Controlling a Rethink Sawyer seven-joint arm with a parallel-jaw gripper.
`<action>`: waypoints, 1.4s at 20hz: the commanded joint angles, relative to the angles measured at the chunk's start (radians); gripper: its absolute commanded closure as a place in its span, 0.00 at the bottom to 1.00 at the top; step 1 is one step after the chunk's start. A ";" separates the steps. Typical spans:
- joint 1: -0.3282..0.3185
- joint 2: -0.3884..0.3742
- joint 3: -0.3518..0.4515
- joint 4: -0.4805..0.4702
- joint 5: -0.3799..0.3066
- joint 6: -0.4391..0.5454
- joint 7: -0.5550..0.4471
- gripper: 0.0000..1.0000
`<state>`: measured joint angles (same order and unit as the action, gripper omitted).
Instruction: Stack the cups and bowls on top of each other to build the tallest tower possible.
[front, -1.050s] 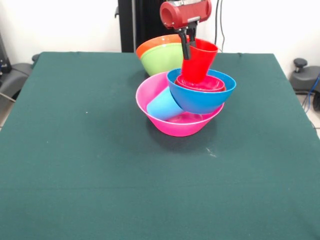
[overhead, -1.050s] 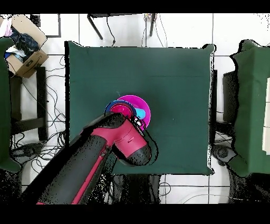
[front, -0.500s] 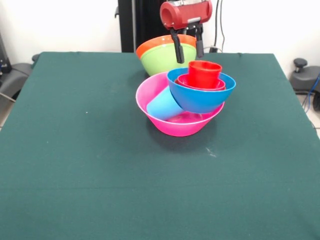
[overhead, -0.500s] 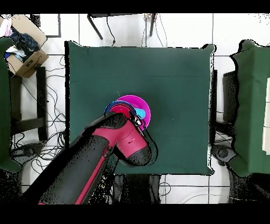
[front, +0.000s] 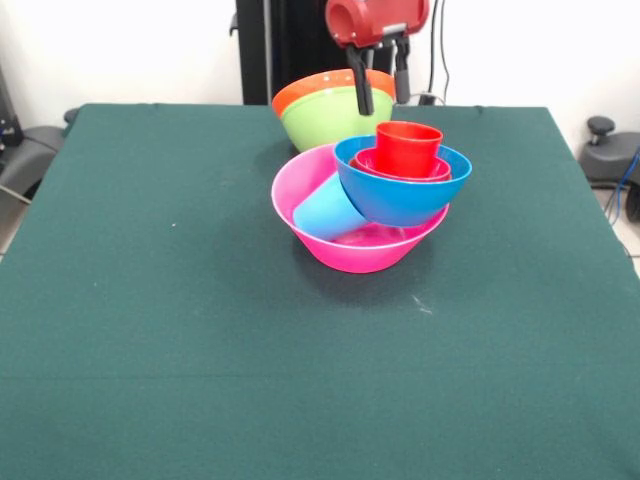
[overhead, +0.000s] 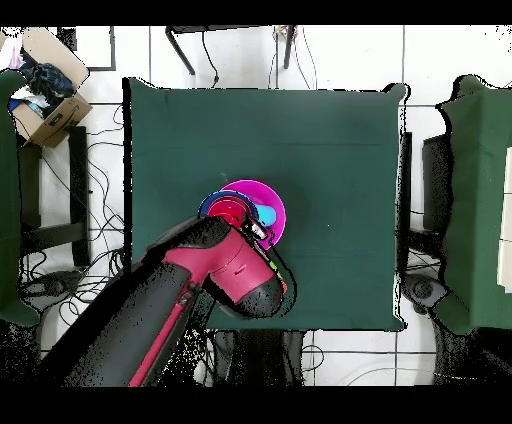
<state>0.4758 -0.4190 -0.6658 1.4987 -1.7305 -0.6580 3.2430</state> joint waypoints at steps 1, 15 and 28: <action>-0.002 -0.037 0.004 0.015 -0.165 -0.124 -0.138 0.00; -0.165 -0.089 0.150 0.149 -0.202 -0.025 -0.532 0.00; -0.279 -0.180 0.254 0.284 -0.009 0.084 -0.839 0.00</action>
<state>0.2306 -0.5802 -0.6164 1.6640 -1.8367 -0.6649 2.7400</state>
